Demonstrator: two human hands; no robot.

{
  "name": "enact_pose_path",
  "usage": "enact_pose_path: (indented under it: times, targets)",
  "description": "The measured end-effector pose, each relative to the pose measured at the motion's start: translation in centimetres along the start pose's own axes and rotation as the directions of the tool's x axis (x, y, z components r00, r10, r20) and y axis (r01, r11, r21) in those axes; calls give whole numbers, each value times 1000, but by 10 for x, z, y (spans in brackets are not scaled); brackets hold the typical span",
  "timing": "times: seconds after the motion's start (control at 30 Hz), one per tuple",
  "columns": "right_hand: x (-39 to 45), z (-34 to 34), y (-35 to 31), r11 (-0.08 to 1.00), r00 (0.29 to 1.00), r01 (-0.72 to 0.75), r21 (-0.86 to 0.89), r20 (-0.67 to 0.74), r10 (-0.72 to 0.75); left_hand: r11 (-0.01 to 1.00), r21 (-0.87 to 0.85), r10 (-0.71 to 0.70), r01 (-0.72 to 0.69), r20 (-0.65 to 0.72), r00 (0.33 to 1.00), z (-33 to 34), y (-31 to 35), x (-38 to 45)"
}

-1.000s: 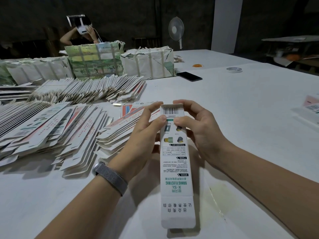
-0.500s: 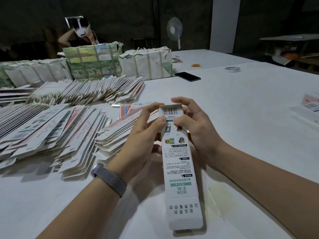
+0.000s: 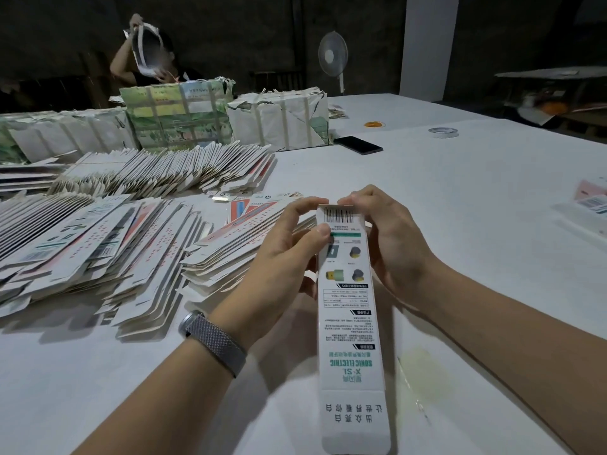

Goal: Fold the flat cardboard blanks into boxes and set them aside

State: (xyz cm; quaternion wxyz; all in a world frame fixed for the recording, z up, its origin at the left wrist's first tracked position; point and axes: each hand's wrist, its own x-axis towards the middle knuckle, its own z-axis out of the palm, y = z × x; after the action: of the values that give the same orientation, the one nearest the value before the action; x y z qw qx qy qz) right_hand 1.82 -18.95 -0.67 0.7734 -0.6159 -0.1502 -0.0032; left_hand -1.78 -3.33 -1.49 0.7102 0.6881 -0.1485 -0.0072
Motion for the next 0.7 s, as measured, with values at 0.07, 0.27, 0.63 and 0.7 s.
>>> enact_pose_path:
  times: [0.07, 0.27, 0.63, 0.7]
  targets:
    - [1, 1, 0, 1000, 1000, -16, 13, -12, 16, 1000, 12, -2, 2, 1, 1000, 0, 1, 0]
    - [-1, 2, 1, 999, 999, -34, 14, -42, 35, 1000, 6, -13, 13, -1, 1000, 0, 1, -1]
    - [0, 3, 3, 998, 996, -58, 9, -73, 59, 1000, -2, -28, 28, 80, 996, -3, -2, 0]
    - [-2, 4, 3, 996, 994, -86, 30, -62, 88, 1000, -11, -20, 21, 83, 996, -3, -2, 0]
